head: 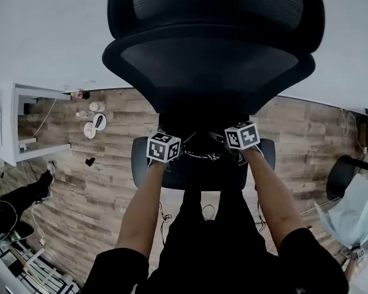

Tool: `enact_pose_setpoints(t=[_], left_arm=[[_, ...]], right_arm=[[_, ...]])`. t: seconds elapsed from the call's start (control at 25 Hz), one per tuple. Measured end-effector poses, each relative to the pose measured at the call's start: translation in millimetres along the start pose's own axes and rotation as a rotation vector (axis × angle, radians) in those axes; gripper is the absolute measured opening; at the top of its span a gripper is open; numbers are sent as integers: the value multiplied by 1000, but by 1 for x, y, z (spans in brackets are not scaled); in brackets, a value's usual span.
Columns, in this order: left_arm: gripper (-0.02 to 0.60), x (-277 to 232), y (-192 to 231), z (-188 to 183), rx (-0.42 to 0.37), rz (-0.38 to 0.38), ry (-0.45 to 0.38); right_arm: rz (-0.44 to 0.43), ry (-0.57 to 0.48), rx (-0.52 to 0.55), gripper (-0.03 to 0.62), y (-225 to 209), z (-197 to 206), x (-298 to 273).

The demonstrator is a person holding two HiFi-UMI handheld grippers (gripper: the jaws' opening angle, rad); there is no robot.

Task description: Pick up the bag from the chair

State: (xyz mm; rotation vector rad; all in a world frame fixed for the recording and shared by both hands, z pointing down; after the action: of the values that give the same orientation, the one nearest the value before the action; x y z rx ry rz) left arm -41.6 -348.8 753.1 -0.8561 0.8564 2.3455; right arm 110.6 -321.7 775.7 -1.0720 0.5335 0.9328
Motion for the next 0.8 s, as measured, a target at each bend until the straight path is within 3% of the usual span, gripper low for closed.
enact_pose_setpoints(t=[0.08,0.12,0.2,0.28,0.36,0.44,0.64,0.8], left_arm=[[381,-8,-3,1,-32,18,17],[322,-10,-6,0,-55,14,16],[139,-12,-13,-3,-105,-7,3],[69,-11,-24,-7,-142,-10,-21],[52,-8,-34,-10,-173,-10,-53],[49,-1,-40,-11,-195,-12,-83],[48,28,-60,-15,-184,-18,-180],[44,60,-81,-24,-156,33,-288]], right_arm=[[2,25,26,466,-1,1,-5],[6,28,42,465,0,2,-5],[19,16,78,429,2,3,0],[52,-16,123,247,2,4,8],[84,-56,171,149,4,8,15],[105,-106,205,101,9,9,22],[121,-242,230,77,36,2,55],[142,-335,282,71,65,1,90]])
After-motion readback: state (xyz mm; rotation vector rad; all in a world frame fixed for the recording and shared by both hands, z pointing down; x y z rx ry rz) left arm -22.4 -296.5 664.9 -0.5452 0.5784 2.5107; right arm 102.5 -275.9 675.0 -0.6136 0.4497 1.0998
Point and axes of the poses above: the fingertips, and each gripper's own axes: x backward along the fingers, y to its left, z out of its underside, the point moved 3 cm from there along x, backward along the fingers, and after that the axes turned 4 degrees about -x, right-handed, at the moved point
